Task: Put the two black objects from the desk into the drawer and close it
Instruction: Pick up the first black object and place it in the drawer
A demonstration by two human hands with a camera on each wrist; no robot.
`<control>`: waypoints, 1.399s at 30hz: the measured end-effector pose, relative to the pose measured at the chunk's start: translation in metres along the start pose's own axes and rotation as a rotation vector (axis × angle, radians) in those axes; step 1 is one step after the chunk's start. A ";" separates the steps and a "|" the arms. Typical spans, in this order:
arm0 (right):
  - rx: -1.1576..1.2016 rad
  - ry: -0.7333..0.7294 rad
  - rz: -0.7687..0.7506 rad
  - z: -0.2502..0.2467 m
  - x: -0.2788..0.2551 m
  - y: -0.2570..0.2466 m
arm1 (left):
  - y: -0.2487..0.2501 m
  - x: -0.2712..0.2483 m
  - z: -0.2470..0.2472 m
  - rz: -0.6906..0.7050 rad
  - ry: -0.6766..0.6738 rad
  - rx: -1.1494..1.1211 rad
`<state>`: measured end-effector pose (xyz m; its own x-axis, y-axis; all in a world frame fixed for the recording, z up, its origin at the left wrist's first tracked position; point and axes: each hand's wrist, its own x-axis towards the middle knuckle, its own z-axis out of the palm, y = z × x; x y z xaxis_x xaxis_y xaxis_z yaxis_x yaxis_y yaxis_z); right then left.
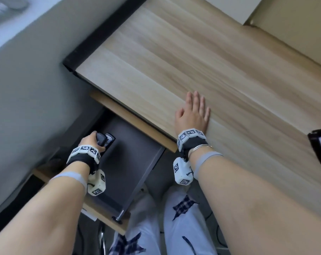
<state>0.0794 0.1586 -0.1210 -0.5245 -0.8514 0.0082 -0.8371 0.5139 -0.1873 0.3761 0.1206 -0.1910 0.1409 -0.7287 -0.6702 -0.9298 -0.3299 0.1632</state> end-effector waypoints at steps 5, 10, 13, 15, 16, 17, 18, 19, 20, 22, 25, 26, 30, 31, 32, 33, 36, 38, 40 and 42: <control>-0.022 0.014 0.004 0.002 0.001 -0.001 | -0.001 0.027 0.022 -0.029 -0.020 -0.012; -0.017 0.061 0.010 0.003 0.001 -0.002 | -0.001 0.046 0.033 -0.053 -0.032 -0.017; -0.034 0.048 0.015 0.005 0.001 -0.002 | -0.003 0.052 0.039 -0.061 -0.024 -0.005; -0.037 0.070 0.019 0.005 0.001 -0.002 | -0.003 0.056 0.041 -0.060 -0.026 -0.007; -0.035 0.075 0.020 0.005 0.001 -0.002 | -0.004 0.059 0.042 -0.064 -0.028 -0.011; -0.034 0.073 0.020 0.005 0.001 -0.002 | -0.004 0.061 0.044 -0.066 -0.028 -0.017; -0.033 0.067 0.020 0.005 0.001 -0.001 | -0.004 0.062 0.044 -0.066 -0.030 -0.020; -0.032 0.064 0.019 0.005 0.001 -0.001 | -0.003 0.064 0.045 -0.067 -0.032 -0.018; -0.033 0.065 0.018 0.004 0.001 -0.002 | -0.002 0.064 0.045 -0.073 -0.032 -0.012; -0.037 0.064 0.018 0.004 0.000 -0.003 | -0.001 0.064 0.045 -0.081 -0.038 0.001; -0.028 0.046 0.021 0.004 0.001 -0.002 | 0.002 0.065 0.042 -0.089 -0.053 0.018; -0.024 0.036 0.026 0.003 0.001 -0.002 | 0.002 0.065 0.041 -0.090 -0.058 0.022; -0.021 0.024 0.030 0.001 0.000 -0.003 | 0.003 0.054 0.030 -0.067 -0.064 0.038; -0.011 0.022 0.033 0.000 0.000 -0.004 | 0.005 0.049 0.024 -0.044 -0.054 0.052; -0.002 0.022 0.035 0.000 0.000 -0.004 | 0.007 0.044 0.018 -0.018 -0.032 0.063; 0.006 0.024 0.036 0.000 0.000 -0.004 | 0.008 0.038 0.012 0.004 -0.007 0.067; 0.022 0.007 0.034 -0.004 0.000 -0.004 | 0.015 0.017 -0.010 0.057 0.033 0.053; 0.031 -0.023 0.028 -0.007 0.000 -0.004 | 0.023 0.000 -0.025 0.082 0.036 0.050; 0.044 -0.069 0.026 -0.011 0.000 -0.004 | 0.036 -0.018 -0.040 0.134 0.042 0.075; 0.063 -0.122 0.028 -0.016 0.000 -0.004 | 0.052 -0.037 -0.058 0.193 0.064 0.116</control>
<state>0.0800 0.1584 -0.1044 -0.5213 -0.8454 -0.1164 -0.8091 0.5330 -0.2475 0.3422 0.0961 -0.1156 -0.0250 -0.8095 -0.5865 -0.9739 -0.1127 0.1971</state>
